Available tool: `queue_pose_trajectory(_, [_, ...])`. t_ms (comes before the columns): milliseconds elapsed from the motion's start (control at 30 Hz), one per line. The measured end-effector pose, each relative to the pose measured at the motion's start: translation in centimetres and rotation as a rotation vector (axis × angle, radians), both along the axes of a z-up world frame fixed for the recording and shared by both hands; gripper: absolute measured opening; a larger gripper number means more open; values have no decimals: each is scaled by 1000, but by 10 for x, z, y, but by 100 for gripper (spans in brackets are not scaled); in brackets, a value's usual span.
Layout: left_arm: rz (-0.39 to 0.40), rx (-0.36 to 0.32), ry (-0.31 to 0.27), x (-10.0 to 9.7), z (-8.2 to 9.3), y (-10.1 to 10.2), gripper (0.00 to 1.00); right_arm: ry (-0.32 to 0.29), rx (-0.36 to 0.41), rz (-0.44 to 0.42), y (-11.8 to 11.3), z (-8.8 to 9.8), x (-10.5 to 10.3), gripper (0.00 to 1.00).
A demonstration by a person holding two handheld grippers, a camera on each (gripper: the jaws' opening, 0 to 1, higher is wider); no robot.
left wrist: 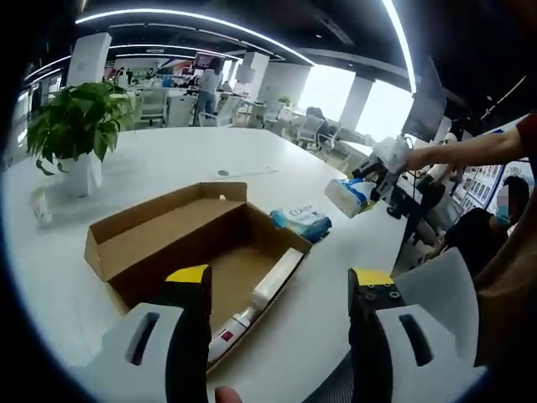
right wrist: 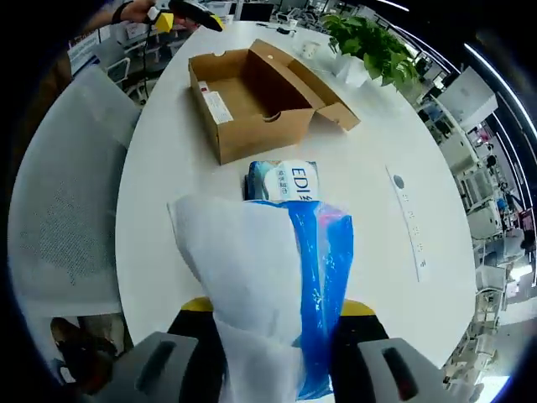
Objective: Operate the shoe box by opening the lid, removing the specified soft item, and placing it in the target area until the item is outside and the box remains undamaged.
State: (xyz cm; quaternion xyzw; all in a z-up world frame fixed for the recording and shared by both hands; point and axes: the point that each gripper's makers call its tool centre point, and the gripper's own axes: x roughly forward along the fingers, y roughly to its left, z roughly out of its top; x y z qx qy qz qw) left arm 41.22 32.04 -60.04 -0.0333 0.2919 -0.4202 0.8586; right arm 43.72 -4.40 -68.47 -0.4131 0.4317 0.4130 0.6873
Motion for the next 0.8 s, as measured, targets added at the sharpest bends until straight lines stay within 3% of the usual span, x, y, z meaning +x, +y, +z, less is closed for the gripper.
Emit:
queue_pose_trajectory(433, [28,25,17,0,-6,15,66,18,-66,7,-34,-16,15,47])
queue_pose_trajectory(800, [45,36,42,-4,-10,22,65,47,-102,23,-37,-34,13,48])
